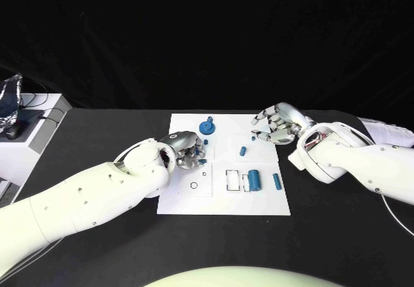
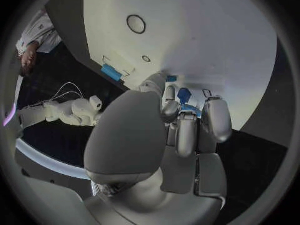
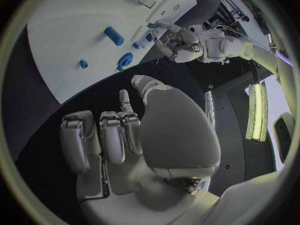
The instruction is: Assemble the parts on the task board
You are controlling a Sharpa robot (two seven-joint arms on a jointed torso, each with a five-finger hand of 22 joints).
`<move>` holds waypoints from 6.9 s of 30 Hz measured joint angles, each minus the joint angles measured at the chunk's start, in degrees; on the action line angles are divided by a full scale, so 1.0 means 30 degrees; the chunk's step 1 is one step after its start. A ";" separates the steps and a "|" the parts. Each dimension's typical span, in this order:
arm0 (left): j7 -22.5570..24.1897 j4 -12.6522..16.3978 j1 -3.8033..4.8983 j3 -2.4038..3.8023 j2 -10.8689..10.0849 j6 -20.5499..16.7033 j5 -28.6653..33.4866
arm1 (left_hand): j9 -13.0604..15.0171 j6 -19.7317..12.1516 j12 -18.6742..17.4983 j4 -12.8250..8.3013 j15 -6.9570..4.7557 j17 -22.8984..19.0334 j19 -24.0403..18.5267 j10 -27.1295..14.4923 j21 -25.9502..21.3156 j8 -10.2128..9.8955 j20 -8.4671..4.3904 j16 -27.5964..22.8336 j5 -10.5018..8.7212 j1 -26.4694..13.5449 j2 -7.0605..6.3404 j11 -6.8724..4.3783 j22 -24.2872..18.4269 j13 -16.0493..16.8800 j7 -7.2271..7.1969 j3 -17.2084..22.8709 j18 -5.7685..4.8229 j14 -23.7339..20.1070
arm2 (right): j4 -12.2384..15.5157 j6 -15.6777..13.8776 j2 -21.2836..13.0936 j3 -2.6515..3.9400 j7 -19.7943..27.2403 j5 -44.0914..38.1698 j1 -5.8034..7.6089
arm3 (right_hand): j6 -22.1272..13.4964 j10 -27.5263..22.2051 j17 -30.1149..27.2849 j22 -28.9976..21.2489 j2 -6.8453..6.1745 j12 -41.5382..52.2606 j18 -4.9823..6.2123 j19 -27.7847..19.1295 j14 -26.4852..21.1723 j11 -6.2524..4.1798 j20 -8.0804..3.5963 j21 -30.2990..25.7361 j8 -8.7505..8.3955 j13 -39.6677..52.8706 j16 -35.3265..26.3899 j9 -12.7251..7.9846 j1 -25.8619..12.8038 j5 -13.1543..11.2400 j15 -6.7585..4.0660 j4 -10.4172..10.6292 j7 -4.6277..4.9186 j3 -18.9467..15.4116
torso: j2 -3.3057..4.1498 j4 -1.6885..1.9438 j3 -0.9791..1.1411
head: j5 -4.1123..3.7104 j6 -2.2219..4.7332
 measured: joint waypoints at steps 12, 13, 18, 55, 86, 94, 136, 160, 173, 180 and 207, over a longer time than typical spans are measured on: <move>-0.0202 -0.0157 0.0059 0.0022 0.0241 0.0579 0.0111 | -0.0015 0.0776 -0.0001 -0.0049 0.0000 -0.0002 -0.0001 0.0029 -0.0001 -0.0067 0.0000 -0.0001 0.0004 0.0015 0.0580 -0.0116 -0.0057 -0.0097 -0.0139 0.0697 0.0001 -0.0001 | 0.0010 0.0002 0.0021 0.0000 -0.0003 -0.0002 0.0000 | 0.0000 0.0000 0.0000 -0.0002 0.0000 0.0000 0.0001 0.0000 0.0000 0.0000 0.0000 0.0000 0.0000 -0.0004 0.0000 -0.0001 0.0000 0.0000 0.0000 0.0000 0.0000 0.0000 | -0.0013 -0.0009 0.0000 | 0.0020 -0.0057; -0.0202 -0.0169 0.0064 0.0023 0.0252 0.0637 0.0136 | -0.0013 0.0822 -0.0001 -0.0068 -0.0007 -0.0002 -0.0001 -0.0001 -0.0001 -0.0066 0.0000 -0.0001 0.0003 0.0037 0.0638 -0.0155 -0.0060 -0.0097 -0.0137 0.0839 0.0001 0.0007 | 0.0010 0.0002 0.0022 0.0001 -0.0003 -0.0002 0.0000 | 0.0000 0.0000 -0.0001 -0.0002 0.0000 0.0000 0.0001 0.0000 0.0000 0.0000 0.0000 0.0000 0.0000 -0.0004 0.0000 -0.0001 0.0000 0.0000 0.0000 0.0000 0.0000 -0.0001 | -0.0020 -0.0011 0.0004 | 0.0020 -0.0059; -0.0162 -0.0216 0.0094 0.0043 0.0269 0.0849 0.0244 | -0.0090 0.0891 -0.0001 -0.0130 -0.0068 -0.0003 -0.0002 -0.0005 -0.0001 -0.0066 -0.0001 -0.0001 0.0001 0.0236 0.0844 -0.0216 -0.0060 -0.0110 -0.0210 0.1406 0.0001 0.0068 | 0.0016 0.0002 0.0024 0.0002 -0.0003 -0.0004 0.0000 | 0.0000 0.0000 -0.0001 -0.0002 0.0000 0.0000 0.0000 0.0000 0.0000 0.0000 0.0000 0.0000 -0.0001 -0.0005 0.0000 -0.0002 0.0000 0.0000 0.0000 0.0000 0.0000 0.0000 | -0.0026 -0.0007 0.0013 | 0.0020 -0.0062; 0.1581 -0.0284 0.0019 -0.0002 -0.0624 -0.1956 0.2069 | 0.0321 0.0607 -0.0147 -0.2450 -0.0067 -0.0008 -0.0075 0.0138 0.0085 0.0278 -0.0071 -0.0003 0.0226 -0.3350 0.0481 -0.0073 0.0073 0.0307 0.0060 1.1354 0.0004 0.0065 | 0.0070 -0.0006 0.0028 0.0001 0.0025 -0.0013 -0.0001 | 0.0000 0.0000 -0.0001 0.0010 -0.0077 0.0000 0.0001 0.0000 0.0000 0.0000 0.0000 0.0000 0.0145 -0.0015 0.0000 0.0009 -0.0077 0.0000 0.0000 -0.0001 0.0000 0.0107 | -0.0038 0.0037 -0.0031 | 0.0004 0.0090; 0.1520 0.0655 -0.0040 0.0015 -0.0513 0.1465 0.1143 | -0.0239 -0.2361 -0.3713 -0.2949 0.0850 -0.0144 -0.2659 -0.6623 -0.2644 0.0871 0.0749 -0.0852 0.0109 -0.2933 -0.1091 0.0877 -0.2697 -0.7868 0.0918 0.3412 0.0616 -0.1056 | 0.0068 0.0004 0.0037 -0.0001 0.0012 -0.0067 -0.0001 | 0.0000 0.0000 -0.0002 0.0004 -0.0076 0.0000 0.0000 0.0000 0.0000 0.0000 0.0001 0.0000 0.0144 -0.0005 0.0000 0.0006 -0.0076 0.0000 0.0000 0.0000 0.0000 0.0106 | -0.0011 -0.0042 0.0038 | 0.0029 0.0049; 0.0905 0.0550 -0.0021 0.0021 -0.0301 0.1965 0.0510 | -0.0343 -0.2289 -0.2634 -0.2780 0.0819 0.0004 -0.2315 -0.6198 -0.2225 0.1129 0.0743 -0.0666 0.0109 -0.2682 -0.0977 0.0781 -0.2220 -0.7073 0.0848 0.3581 0.0618 -0.0752 | 0.0070 0.0004 0.0042 -0.0001 0.0009 -0.0079 -0.0003 | 0.0000 0.0000 -0.0002 0.0003 -0.0075 0.0000 0.0001 0.0000 0.0000 0.0000 0.0000 0.0000 0.0144 -0.0007 0.0000 0.0005 -0.0076 0.0000 0.0000 0.0000 0.0000 0.0105 | -0.0004 -0.0029 0.0038 | -0.0018 0.0029; -0.0074 0.0551 0.0032 0.0066 -0.0206 0.2037 0.0086 | -0.0695 -0.0913 -0.0663 -0.2451 0.0545 -0.0004 -0.1365 -0.3843 -0.1184 0.2040 0.0408 -0.0299 -0.0006 -0.1852 -0.0140 0.0363 -0.1106 -0.3981 0.0371 0.5461 0.0306 0.0067 | 0.0059 0.0008 0.0089 0.0000 0.0004 -0.0107 -0.0002 | 0.0000 0.0000 -0.0002 -0.0003 -0.0075 0.0001 0.0001 0.0000 0.0000 0.0000 0.0000 0.0000 0.0144 -0.0001 0.0000 0.0017 -0.0075 0.0000 0.0000 -0.0052 0.0000 0.0158 | -0.0022 -0.0002 0.0004 | -0.0055 -0.0189; 0.1835 0.0695 -0.0068 0.0091 -0.1268 -0.1303 0.3527 | -0.0826 -0.0600 -0.4406 -0.2707 0.0454 -0.0007 -0.1562 -0.5488 -0.1480 0.2113 0.0369 -0.0518 -0.0132 -0.2352 -0.0234 0.0424 -0.1501 -0.8839 0.0269 0.8025 0.0305 0.0015 | 0.0085 0.0005 0.0027 0.0000 0.0008 -0.0136 -0.0002 | 0.0000 0.0000 -0.0002 0.0011 -0.0012 0.0000 0.0000 0.0000 0.0000 0.0000 0.0000 0.0000 0.0144 -0.0006 0.0000 0.0014 -0.0138 0.0000 0.0001 -0.0105 0.0000 0.0211 | -0.0033 0.0020 -0.0029 | -0.0062 -0.0035; 0.3847 0.0472 -0.0372 0.0600 -0.2522 -0.2145 1.0837 | -0.0970 -0.0718 -0.6555 -0.3018 0.0580 -0.0162 -0.2376 -0.5538 -0.2221 0.2114 0.0385 -0.0890 -0.0133 -0.2373 -0.0256 0.0474 -0.2334 -1.0011 0.0387 0.8517 0.0309 -0.0726 | 0.0084 0.0005 -0.0024 0.0000 0.0010 -0.0162 -0.0021 | 0.0000 0.0000 -0.0003 0.0007 0.0004 0.0000 0.0000 0.0000 0.0000 0.0000 0.0000 0.0000 0.0144 -0.0009 0.0000 0.0012 -0.0154 0.0000 0.0000 -0.0105 0.0000 0.0211 | -0.0040 0.0038 -0.0059 | -0.0004 0.0038; 0.4426 0.0115 -0.0465 0.0707 -0.2897 -0.2158 1.2894 | -0.0974 -0.0751 -0.7831 -0.3201 0.0614 -0.0483 -0.2503 -0.5395 -0.2450 0.2114 0.0509 -0.1020 -0.0136 -0.2553 -0.0227 0.0616 -0.2475 -1.0654 0.0420 0.8708 0.0309 -0.0898 | 0.0062 0.0006 -0.0032 0.0000 0.0010 -0.0172 -0.0051 | 0.0000 0.0000 -0.0002 0.0006 0.0003 0.0000 0.0000 0.0000 0.0001 0.0001 0.0000 0.0000 0.0144 -0.0011 0.0000 0.0011 -0.0153 0.0000 0.0001 -0.0105 0.0000 0.0211 | -0.0040 0.0037 -0.0055 | 0.0148 0.0060; 0.5784 -0.2115 -0.0487 0.0766 -0.2444 -0.2178 1.4809 | -0.1253 -0.0671 -1.3470 -0.3989 0.0835 -0.3055 -0.2910 -0.4045 -0.2872 0.1661 0.0575 -0.2270 -0.0155 -0.2927 0.0099 0.0974 -0.2820 -1.3058 0.0341 0.8339 0.0310 -0.2278 | 0.0013 0.0007 -0.0019 -0.0002 0.0002 -0.0191 -0.0087 | 0.0000 0.0000 -0.0002 0.0002 0.0001 0.0000 0.0000 0.0000 0.0000 0.0000 0.0000 0.0000 0.0144 -0.0016 0.0000 0.0017 -0.0151 0.0000 0.0001 -0.0104 0.0000 0.0210 | 0.0016 -0.0040 0.0009 | 0.0394 0.0073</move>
